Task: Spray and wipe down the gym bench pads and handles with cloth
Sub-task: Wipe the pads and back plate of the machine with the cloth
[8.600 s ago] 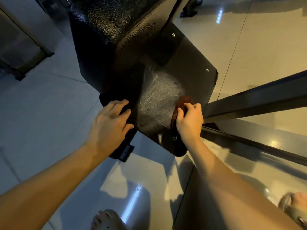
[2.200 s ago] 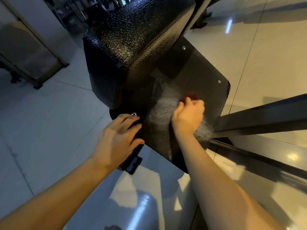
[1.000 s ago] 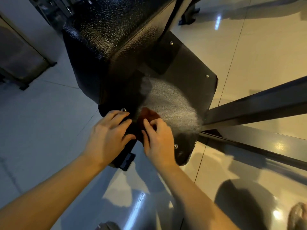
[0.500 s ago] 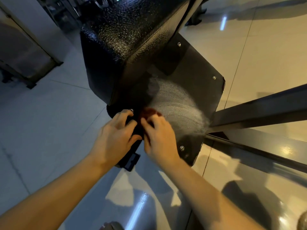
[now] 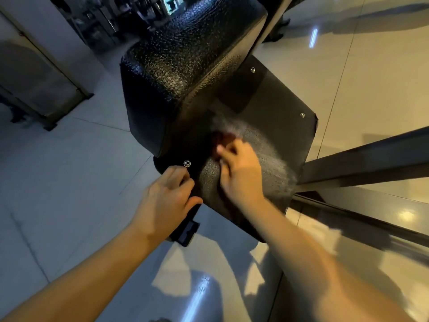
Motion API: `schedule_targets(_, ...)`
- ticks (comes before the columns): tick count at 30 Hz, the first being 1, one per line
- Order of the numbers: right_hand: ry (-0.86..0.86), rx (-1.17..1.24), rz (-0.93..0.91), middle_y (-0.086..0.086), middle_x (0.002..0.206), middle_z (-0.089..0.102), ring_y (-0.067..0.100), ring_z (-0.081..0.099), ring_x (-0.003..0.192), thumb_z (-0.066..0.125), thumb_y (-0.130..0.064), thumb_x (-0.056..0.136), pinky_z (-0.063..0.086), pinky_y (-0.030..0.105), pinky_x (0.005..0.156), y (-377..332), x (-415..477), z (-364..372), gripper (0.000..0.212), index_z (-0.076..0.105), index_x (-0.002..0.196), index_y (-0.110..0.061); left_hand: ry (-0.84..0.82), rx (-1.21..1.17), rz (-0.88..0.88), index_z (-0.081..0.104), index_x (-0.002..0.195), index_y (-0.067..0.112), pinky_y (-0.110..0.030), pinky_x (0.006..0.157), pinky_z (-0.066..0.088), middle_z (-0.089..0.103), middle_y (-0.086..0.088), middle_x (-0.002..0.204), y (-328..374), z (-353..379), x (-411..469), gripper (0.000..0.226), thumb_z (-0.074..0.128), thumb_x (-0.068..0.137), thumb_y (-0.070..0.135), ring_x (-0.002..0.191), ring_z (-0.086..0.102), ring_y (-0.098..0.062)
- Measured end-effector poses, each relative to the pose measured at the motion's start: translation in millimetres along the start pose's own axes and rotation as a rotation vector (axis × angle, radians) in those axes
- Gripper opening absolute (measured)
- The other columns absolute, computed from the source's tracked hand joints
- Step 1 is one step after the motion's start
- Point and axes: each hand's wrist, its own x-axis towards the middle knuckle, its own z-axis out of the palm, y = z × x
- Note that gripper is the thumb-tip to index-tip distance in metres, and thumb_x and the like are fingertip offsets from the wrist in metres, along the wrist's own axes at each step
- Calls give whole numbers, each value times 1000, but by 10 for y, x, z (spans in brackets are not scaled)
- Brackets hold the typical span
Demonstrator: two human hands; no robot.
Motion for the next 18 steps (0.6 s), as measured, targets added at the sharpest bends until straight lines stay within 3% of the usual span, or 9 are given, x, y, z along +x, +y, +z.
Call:
schedule_targets(4, -110, 106, -158, 12, 107, 59, 28, 51, 88, 60, -14, 87, 44, 44, 70, -253, -780, -64, 37, 69, 122, -5, 13, -37, -16, 64, 88, 7, -35, 68, 59, 58, -8, 109, -5, 15, 13, 27, 73, 86, 32, 93, 60, -21)
schedule_targets(7, -129, 29, -275, 12, 108, 59, 31, 53, 90, 59, -15, 85, 43, 43, 70, -65, -482, -46, 40, 70, 123, -9, -1, -42, -9, 65, 93, 8, -37, 68, 60, 54, -7, 115, -1, 28, -1, 28, 73, 86, 34, 93, 59, -20)
schedule_targets(12, -15, -48, 47, 8, 109, 59, 33, 55, 93, 64, -13, 91, 50, 49, 75, 151, 529, 48, 31, 75, 120, -16, -10, -12, -23, 68, 94, 8, -43, 72, 62, 54, -6, 114, 36, 3, -13, 32, 71, 86, 39, 97, 60, -22)
schedule_targets(15, -9, -80, 36, 9, 111, 58, 34, 54, 94, 61, -14, 91, 49, 50, 75, 78, 520, 5, 32, 74, 121, -15, -21, 9, -25, 69, 97, 6, -46, 74, 63, 59, -11, 117, 62, -19, 2, 34, 80, 82, 34, 102, 63, -27)
schedule_targets(18, -19, -9, -22, 11, 107, 58, 32, 53, 92, 58, -18, 88, 48, 46, 73, -179, -105, -14, 33, 71, 117, -11, -21, 25, -40, 71, 102, 4, -47, 77, 63, 62, -15, 120, 59, -25, -8, 37, 85, 78, 28, 104, 66, -32)
